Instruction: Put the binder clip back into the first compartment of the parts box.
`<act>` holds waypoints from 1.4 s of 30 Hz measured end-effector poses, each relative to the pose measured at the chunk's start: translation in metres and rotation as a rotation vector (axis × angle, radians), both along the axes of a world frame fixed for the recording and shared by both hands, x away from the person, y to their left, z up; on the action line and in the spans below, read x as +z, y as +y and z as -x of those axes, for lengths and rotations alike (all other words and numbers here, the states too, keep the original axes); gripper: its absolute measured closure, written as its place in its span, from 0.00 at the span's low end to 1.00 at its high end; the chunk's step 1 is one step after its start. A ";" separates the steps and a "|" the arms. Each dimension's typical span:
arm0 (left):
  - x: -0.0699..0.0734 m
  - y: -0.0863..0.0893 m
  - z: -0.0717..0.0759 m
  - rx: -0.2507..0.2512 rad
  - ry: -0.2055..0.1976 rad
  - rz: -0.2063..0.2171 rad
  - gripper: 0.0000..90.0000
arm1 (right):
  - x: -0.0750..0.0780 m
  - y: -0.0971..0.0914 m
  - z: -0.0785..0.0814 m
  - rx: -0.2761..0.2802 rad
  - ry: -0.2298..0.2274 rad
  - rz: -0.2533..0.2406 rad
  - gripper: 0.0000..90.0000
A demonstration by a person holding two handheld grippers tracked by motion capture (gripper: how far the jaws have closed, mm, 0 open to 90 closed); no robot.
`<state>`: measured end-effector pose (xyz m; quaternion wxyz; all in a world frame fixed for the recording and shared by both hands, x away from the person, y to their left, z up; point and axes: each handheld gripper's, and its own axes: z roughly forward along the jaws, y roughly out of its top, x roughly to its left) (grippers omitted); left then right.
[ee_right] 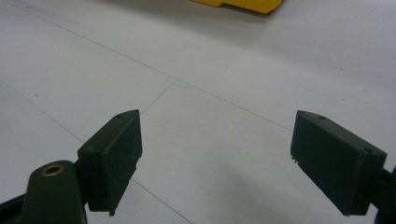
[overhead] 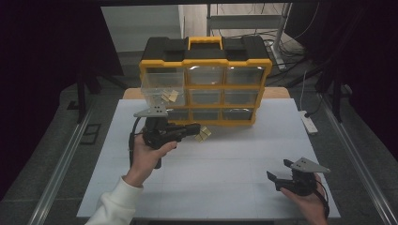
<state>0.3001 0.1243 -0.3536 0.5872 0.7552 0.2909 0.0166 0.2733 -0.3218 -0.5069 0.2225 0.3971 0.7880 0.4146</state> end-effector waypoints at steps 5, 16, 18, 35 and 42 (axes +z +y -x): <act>0.012 0.004 0.001 0.013 -0.029 0.009 0.99 | 0.000 0.000 0.000 -0.001 -0.002 -0.001 0.19; 0.039 0.013 0.004 0.039 -0.078 0.027 0.99 | 0.000 -0.001 0.000 -0.008 -0.004 -0.001 0.19; 0.043 0.015 0.003 0.047 -0.087 0.028 0.99 | 0.000 -0.001 0.000 -0.008 -0.004 0.000 0.19; 0.074 0.035 -0.011 0.153 -0.143 0.032 0.99 | 0.000 -0.001 0.000 -0.007 -0.006 0.001 0.19; 0.080 0.046 -0.026 0.207 -0.138 0.039 0.99 | 0.000 -0.004 -0.001 -0.006 0.000 -0.013 0.19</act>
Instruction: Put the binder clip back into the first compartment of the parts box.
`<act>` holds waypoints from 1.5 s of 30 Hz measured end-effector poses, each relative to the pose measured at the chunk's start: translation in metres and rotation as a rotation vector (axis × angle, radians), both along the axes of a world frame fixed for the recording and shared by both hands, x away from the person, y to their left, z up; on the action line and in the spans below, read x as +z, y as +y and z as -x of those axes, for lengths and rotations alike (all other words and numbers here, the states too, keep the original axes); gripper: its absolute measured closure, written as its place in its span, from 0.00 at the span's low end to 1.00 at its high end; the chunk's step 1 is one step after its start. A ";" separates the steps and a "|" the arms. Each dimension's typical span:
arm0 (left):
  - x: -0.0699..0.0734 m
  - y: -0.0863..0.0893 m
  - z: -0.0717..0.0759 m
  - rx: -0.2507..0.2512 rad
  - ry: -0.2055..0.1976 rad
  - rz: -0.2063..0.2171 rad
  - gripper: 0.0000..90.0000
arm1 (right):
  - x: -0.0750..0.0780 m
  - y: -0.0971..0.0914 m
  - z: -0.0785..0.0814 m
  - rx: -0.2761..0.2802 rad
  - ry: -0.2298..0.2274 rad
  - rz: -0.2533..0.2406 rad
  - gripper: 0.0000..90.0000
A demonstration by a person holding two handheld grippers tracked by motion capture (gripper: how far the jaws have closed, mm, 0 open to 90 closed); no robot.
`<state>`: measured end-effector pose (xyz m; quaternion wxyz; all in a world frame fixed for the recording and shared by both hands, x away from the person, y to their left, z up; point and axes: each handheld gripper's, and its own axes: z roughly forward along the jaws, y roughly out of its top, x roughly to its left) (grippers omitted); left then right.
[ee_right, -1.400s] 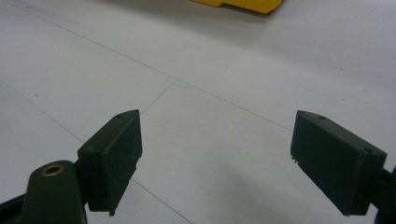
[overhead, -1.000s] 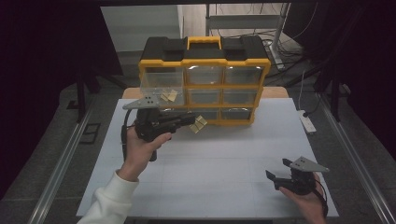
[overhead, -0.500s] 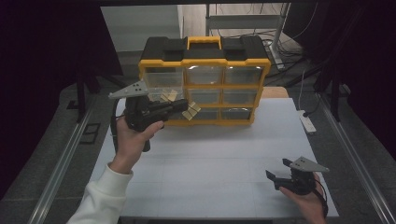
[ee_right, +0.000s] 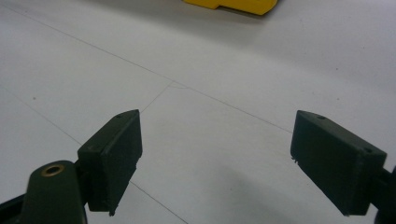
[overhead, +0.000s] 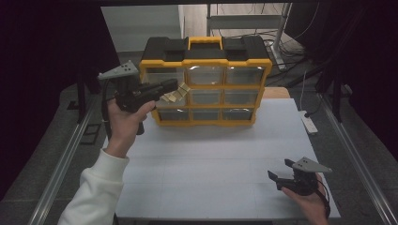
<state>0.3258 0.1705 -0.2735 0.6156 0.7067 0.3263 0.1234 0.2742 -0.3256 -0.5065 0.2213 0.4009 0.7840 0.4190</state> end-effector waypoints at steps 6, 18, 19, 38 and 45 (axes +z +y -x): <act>0.010 0.012 -0.015 0.067 -0.015 0.004 0.99 | 0.000 0.000 -0.001 0.002 -0.001 -0.011 0.19; 0.004 0.021 -0.055 0.176 0.040 -0.042 0.99 | -0.002 -0.003 -0.002 0.024 0.011 -0.034 0.19; 0.003 0.021 -0.056 0.178 0.043 -0.044 0.99 | -0.002 -0.004 -0.002 0.025 0.010 -0.034 0.19; -0.020 0.025 0.020 0.101 0.019 -0.124 0.26 | 0.000 0.000 0.000 0.027 0.005 -0.013 0.19; -0.058 0.032 0.055 0.081 0.034 -0.120 0.26 | 0.000 0.001 0.000 0.018 0.003 -0.009 0.19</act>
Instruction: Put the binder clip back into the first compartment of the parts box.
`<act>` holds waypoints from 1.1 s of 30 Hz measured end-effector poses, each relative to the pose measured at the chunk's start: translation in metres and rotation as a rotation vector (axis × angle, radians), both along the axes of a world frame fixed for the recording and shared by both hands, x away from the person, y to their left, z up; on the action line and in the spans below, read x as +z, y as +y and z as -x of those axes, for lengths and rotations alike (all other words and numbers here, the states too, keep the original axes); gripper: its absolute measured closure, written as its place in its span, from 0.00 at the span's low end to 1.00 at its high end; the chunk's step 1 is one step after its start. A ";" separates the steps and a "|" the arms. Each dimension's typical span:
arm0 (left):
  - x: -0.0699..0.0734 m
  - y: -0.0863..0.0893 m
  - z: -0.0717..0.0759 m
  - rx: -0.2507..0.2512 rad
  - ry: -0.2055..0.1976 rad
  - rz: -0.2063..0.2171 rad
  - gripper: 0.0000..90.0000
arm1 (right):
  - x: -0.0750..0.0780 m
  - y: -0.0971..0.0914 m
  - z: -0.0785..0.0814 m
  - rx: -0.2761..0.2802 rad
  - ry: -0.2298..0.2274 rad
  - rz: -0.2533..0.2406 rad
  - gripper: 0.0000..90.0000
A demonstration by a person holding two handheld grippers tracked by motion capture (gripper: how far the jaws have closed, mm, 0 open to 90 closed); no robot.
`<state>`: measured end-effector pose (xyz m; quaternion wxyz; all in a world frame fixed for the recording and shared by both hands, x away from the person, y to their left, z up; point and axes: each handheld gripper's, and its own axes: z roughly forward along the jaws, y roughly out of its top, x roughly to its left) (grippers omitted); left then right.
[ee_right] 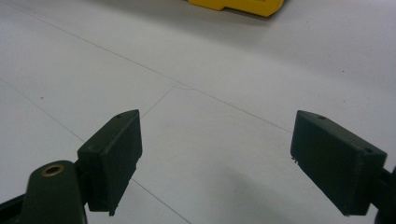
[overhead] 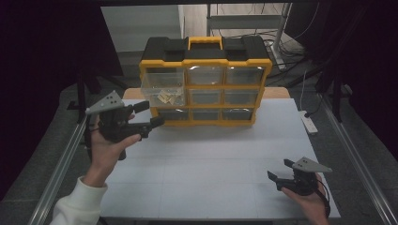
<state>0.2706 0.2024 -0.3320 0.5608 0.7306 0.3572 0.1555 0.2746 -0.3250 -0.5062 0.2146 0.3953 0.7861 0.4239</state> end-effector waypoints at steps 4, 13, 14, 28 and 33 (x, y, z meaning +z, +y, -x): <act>-0.025 0.002 0.006 0.016 0.018 -0.020 0.26 | -0.001 0.001 -0.003 0.002 0.002 0.003 0.19; -0.086 0.005 0.015 0.027 0.099 -0.023 0.26 | -0.001 0.003 -0.007 0.009 0.002 0.005 0.19; -0.093 0.004 0.018 0.025 0.107 -0.025 0.26 | -0.001 0.003 -0.007 0.010 0.002 0.005 0.19; -0.162 0.000 0.028 0.014 0.166 -0.074 0.24 | -0.004 -0.002 -0.010 0.002 0.011 0.001 0.19; -0.173 0.001 0.028 0.017 0.177 -0.097 0.24 | -0.006 -0.008 -0.013 -0.009 0.022 -0.019 0.19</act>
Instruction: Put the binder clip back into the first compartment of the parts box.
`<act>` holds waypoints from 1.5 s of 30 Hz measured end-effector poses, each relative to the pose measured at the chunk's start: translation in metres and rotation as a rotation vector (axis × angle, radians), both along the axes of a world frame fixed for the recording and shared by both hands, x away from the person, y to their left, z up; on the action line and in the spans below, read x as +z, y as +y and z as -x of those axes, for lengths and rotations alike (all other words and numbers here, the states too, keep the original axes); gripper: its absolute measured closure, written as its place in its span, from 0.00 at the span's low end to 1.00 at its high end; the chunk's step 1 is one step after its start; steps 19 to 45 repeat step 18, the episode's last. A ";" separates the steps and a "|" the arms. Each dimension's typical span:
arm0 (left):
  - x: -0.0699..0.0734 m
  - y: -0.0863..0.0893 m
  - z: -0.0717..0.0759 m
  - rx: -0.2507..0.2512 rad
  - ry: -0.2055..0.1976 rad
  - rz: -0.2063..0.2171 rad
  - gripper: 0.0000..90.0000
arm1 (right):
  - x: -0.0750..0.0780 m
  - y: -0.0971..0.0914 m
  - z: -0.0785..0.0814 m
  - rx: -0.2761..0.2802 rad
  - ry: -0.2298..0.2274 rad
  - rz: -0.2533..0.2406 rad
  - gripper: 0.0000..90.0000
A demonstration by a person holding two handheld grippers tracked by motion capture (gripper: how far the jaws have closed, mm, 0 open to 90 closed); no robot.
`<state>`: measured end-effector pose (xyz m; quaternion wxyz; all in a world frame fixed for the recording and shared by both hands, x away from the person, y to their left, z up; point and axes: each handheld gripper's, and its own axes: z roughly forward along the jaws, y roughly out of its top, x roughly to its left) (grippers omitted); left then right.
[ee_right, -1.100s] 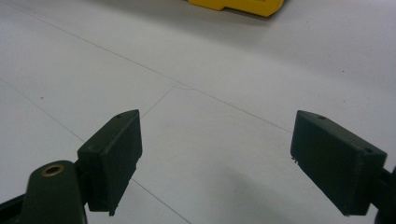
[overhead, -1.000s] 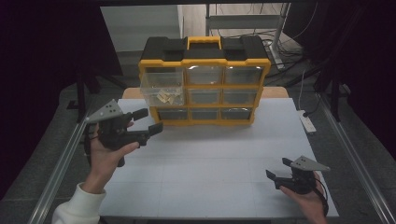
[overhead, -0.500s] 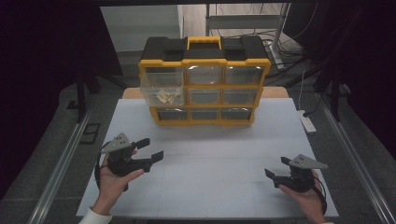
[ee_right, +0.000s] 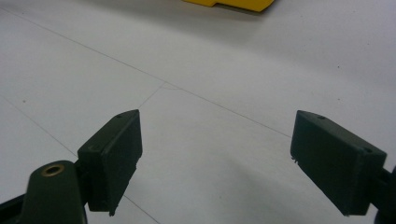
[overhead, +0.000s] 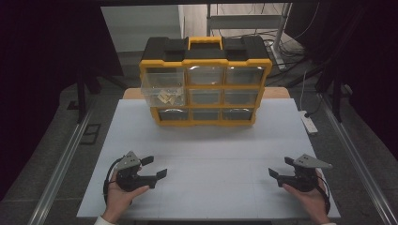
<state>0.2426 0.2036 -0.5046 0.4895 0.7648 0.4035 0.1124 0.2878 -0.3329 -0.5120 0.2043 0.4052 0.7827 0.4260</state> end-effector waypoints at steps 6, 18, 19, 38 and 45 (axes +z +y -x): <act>-0.004 0.000 -0.004 -0.005 -0.007 -0.013 0.23 | -0.002 -0.002 -0.001 0.004 0.013 -0.012 0.19; -0.004 0.003 -0.010 0.008 0.003 0.005 0.23 | -0.001 0.003 0.001 0.029 0.004 -0.010 0.19; -0.004 0.003 -0.010 0.008 0.003 0.005 0.23 | -0.001 0.003 0.001 0.029 0.004 -0.010 0.19; -0.004 0.003 -0.010 0.008 0.003 0.005 0.23 | -0.001 0.003 0.001 0.029 0.004 -0.010 0.19; -0.004 0.003 -0.010 0.008 0.003 0.005 0.23 | -0.001 0.003 0.001 0.029 0.004 -0.010 0.19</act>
